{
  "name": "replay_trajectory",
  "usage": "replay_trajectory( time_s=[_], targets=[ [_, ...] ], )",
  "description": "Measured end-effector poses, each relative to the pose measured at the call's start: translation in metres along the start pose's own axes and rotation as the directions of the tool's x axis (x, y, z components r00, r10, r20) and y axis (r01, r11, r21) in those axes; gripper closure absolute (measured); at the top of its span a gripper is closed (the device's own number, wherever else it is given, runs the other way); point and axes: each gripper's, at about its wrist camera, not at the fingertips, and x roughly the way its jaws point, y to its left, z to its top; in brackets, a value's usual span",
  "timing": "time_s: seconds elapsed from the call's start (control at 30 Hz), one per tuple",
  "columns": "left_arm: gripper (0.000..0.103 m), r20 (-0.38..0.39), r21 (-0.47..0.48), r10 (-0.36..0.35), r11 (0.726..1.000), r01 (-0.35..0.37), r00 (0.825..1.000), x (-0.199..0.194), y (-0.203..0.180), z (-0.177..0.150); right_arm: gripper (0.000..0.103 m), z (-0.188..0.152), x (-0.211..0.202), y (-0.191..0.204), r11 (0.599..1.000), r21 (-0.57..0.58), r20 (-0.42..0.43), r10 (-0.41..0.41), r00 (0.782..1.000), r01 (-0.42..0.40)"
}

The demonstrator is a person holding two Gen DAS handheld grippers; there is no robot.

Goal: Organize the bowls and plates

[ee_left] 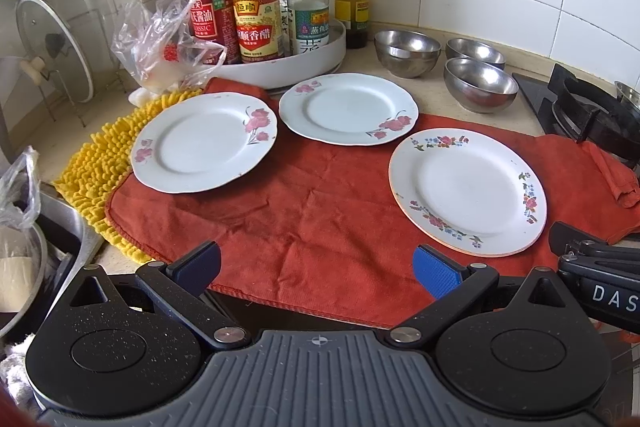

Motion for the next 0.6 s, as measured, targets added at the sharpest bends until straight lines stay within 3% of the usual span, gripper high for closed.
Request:
replay_trajectory(
  time_s=[0.6],
  targets=[
    [0.0, 0.004, 0.009, -0.002, 1.0, 0.002, 1.0, -0.0074, 0.0034, -0.0054, 0.0, -0.0069, -0.0081, 0.0029, 1.0, 0.007, 0.004, -0.001, 1.0, 0.001]
  ],
)
